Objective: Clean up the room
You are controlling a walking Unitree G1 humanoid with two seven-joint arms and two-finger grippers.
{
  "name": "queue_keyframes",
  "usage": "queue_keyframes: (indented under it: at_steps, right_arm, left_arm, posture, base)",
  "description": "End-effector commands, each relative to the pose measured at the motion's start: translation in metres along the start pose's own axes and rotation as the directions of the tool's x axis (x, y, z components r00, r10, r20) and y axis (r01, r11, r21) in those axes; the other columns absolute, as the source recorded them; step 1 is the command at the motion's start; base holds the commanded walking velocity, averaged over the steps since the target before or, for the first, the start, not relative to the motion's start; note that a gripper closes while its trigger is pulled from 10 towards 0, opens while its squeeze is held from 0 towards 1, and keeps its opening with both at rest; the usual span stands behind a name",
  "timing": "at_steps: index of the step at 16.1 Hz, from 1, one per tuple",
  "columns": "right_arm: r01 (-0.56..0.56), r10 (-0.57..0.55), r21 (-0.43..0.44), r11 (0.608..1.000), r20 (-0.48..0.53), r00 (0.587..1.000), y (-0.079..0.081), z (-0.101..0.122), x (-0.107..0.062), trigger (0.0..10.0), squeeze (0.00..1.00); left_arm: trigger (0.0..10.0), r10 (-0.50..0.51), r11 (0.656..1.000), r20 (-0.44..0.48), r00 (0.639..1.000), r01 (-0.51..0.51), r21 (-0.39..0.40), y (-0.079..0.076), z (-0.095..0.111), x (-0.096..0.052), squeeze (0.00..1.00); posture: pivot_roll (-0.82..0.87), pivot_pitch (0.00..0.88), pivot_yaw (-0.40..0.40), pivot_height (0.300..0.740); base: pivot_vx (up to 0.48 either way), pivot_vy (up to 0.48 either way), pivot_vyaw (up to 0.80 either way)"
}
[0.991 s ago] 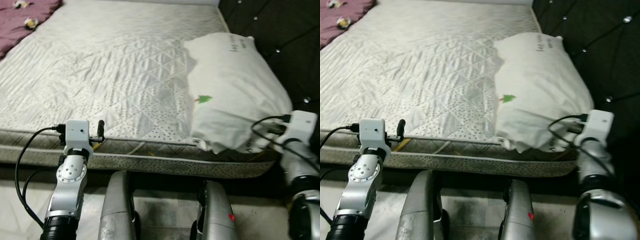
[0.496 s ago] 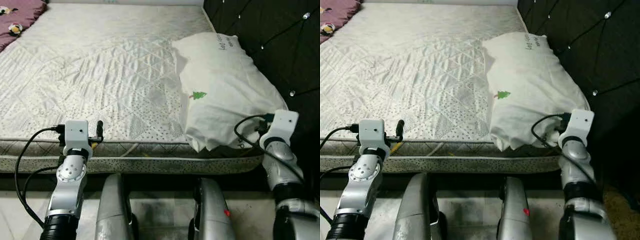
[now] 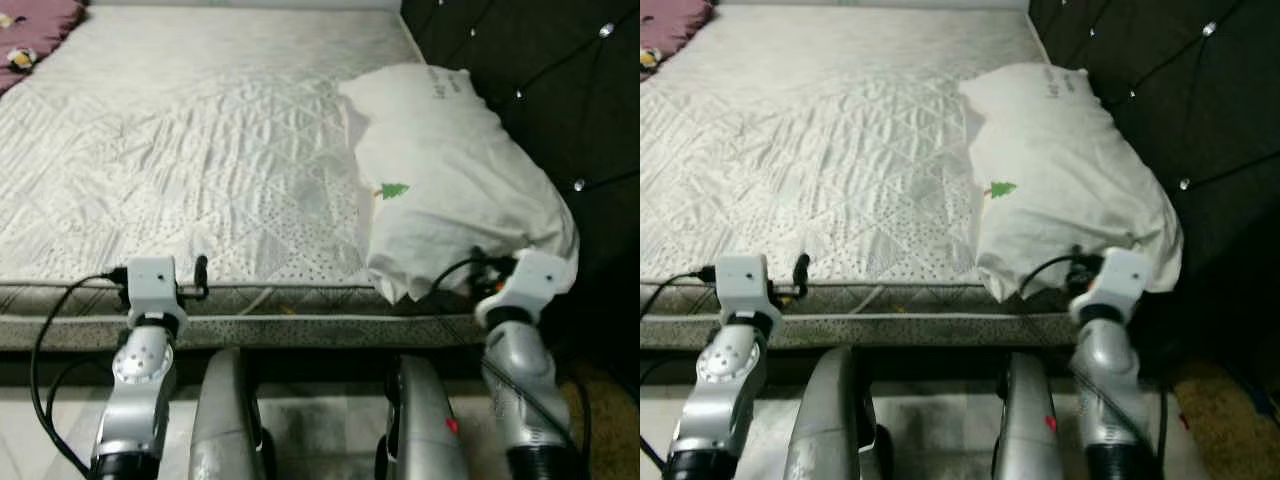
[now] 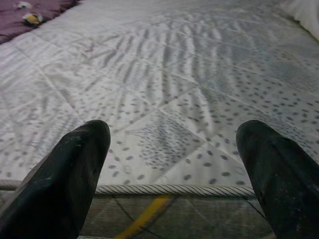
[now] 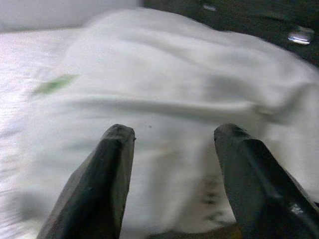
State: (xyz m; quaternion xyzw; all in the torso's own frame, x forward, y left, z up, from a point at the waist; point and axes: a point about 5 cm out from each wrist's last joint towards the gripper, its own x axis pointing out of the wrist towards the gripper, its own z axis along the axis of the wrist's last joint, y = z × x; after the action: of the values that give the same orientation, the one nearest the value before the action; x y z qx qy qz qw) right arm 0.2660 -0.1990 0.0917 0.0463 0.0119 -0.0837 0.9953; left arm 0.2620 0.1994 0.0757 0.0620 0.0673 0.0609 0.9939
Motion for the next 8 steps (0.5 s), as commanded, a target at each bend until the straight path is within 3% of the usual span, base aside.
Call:
queue_keyframes:
  at_steps: [1, 4, 5, 6, 8]
  right_arm:
    - [-0.056, 0.056, 0.027, 0.998, 0.009, 0.998, 0.014, 0.004, -0.004, 10.0, 1.00]
    - [-0.127, 0.130, 0.113, 0.985, -0.014, 0.991, 0.027, 0.006, -0.012, 10.0, 1.00]
    - [-0.146, 0.146, 0.111, 0.983, 0.005, 0.989, 0.029, 0.010, -0.011, 10.0, 0.89]
    - [-0.154, 0.154, 0.106, 0.982, 0.009, 0.988, 0.029, 0.013, -0.008, 10.0, 0.00]
    - [-0.152, 0.152, 0.105, 0.983, 0.009, 0.988, 0.030, 0.018, -0.005, 10.0, 0.00]
  left_arm:
    - [10.0, -0.010, 1.000, 0.014, 1.000, 0.010, -0.010, -0.002, 0.005, 0.000, 0.00]
    - [10.0, -0.020, 1.000, 0.020, 1.000, 0.020, -0.011, -0.002, 0.007, 0.001, 0.00]
    - [10.0, -0.025, 1.000, 0.022, 0.999, 0.025, -0.009, -0.003, 0.008, 0.000, 0.00]
    - [10.0, -0.028, 1.000, 0.022, 0.999, 0.028, -0.007, -0.003, 0.008, -0.001, 0.00]
    - [10.0, -0.032, 0.999, 0.014, 0.999, 0.032, -0.007, -0.003, 0.007, -0.003, 0.00]
  posture:
    - [0.01, 0.045, 0.015, 0.533]
    - [0.01, 0.049, 0.016, 0.533]
    - [0.01, 0.049, 0.017, 0.543]
    - [0.01, 0.052, 0.018, 0.557]
    - [0.02, 0.056, 0.020, 0.581]
  base:
    - [0.000, 0.000, 0.00]
    - [0.000, 0.000, 0.00]
    - [0.000, 0.000, 0.00]
    - [0.000, 0.000, 0.00]
    - [0.000, 0.000, 0.00]
